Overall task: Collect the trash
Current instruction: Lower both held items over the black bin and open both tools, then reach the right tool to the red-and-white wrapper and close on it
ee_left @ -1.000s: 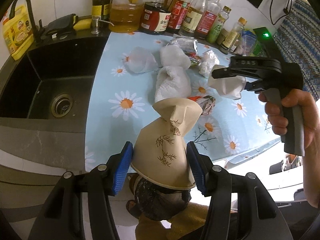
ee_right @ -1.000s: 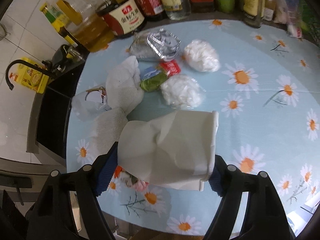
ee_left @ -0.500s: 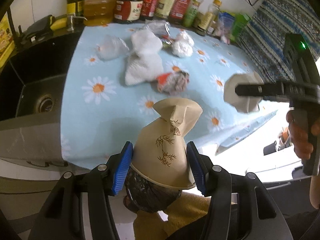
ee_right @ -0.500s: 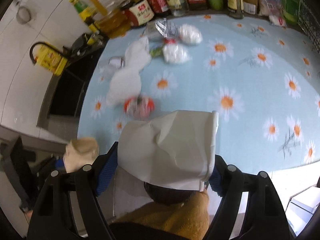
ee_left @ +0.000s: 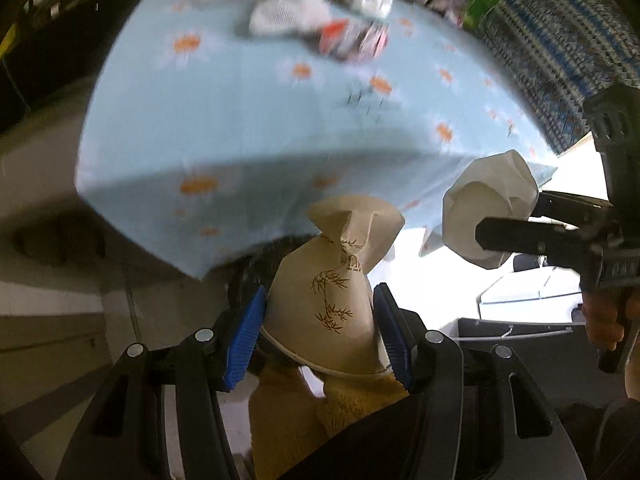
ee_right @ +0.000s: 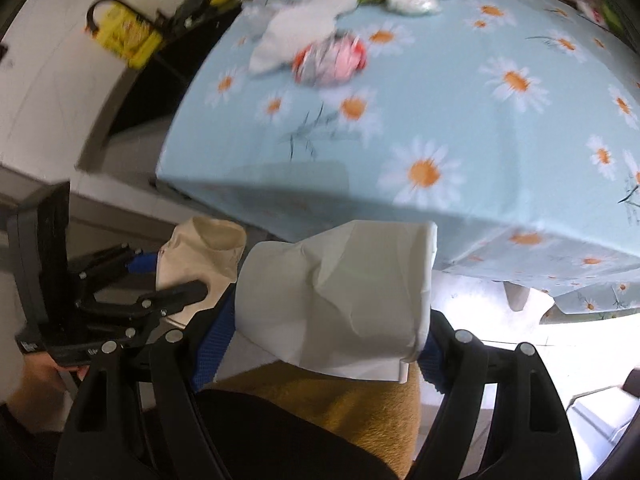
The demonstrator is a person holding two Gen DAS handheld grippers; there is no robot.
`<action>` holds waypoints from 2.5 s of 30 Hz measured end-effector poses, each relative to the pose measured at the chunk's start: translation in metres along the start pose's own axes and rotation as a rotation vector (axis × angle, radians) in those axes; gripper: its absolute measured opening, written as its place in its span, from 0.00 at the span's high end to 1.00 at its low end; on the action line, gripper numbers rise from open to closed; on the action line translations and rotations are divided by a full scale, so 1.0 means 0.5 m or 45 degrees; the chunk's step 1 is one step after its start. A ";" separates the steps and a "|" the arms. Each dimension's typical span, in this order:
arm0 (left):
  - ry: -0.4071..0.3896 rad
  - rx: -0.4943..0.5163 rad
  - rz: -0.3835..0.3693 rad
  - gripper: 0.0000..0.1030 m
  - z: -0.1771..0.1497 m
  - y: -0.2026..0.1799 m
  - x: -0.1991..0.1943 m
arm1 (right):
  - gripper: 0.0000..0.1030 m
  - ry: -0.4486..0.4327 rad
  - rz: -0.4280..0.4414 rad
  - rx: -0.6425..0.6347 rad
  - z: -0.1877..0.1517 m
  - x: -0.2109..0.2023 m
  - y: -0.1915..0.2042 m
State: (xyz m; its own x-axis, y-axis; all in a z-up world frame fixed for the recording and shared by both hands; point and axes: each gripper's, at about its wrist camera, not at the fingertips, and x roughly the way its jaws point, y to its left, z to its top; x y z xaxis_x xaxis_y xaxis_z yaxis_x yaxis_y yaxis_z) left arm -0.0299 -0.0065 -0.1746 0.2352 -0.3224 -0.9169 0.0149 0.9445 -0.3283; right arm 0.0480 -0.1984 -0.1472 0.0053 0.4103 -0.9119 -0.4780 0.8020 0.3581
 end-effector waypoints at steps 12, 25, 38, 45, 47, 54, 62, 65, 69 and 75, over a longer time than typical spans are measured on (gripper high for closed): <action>0.187 -0.077 0.013 0.47 -0.058 0.057 0.179 | 0.25 0.197 -0.061 -0.097 -0.078 0.225 -0.031; 0.274 -0.172 0.048 0.32 -0.069 0.099 0.284 | 0.16 0.296 -0.059 -0.084 -0.112 0.332 -0.068; 0.232 -0.224 0.074 0.28 -0.059 0.098 0.252 | 0.10 0.243 -0.028 -0.045 -0.087 0.296 -0.075; 0.181 -0.230 0.073 0.28 -0.048 0.090 0.207 | 0.10 0.187 -0.026 -0.042 -0.080 0.242 -0.080; 0.148 -0.225 0.072 0.28 -0.041 0.085 0.181 | 0.10 0.151 -0.019 -0.041 -0.076 0.212 -0.076; 0.016 -0.183 0.088 0.28 -0.012 0.053 0.087 | 0.10 -0.018 -0.013 -0.065 -0.051 0.089 -0.053; -0.186 -0.095 0.082 0.18 0.032 0.014 -0.025 | 0.10 -0.246 -0.039 -0.186 0.008 -0.049 -0.021; -0.250 -0.052 0.080 0.13 0.045 -0.003 -0.061 | 0.10 -0.319 -0.055 -0.230 0.042 -0.080 -0.021; -0.316 -0.033 0.119 0.13 0.071 -0.027 -0.110 | 0.10 -0.374 -0.067 -0.271 0.096 -0.085 -0.028; -0.349 -0.060 0.149 0.13 0.100 -0.036 -0.148 | 0.10 -0.363 -0.028 -0.294 0.195 -0.057 -0.043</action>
State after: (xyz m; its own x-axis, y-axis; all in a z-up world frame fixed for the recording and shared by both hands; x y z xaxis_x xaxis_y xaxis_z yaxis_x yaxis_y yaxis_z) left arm 0.0011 0.0036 -0.0897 0.4865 -0.1767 -0.8557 -0.0711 0.9681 -0.2403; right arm 0.1440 -0.1851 -0.1094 0.2470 0.5244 -0.8149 -0.6606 0.7063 0.2543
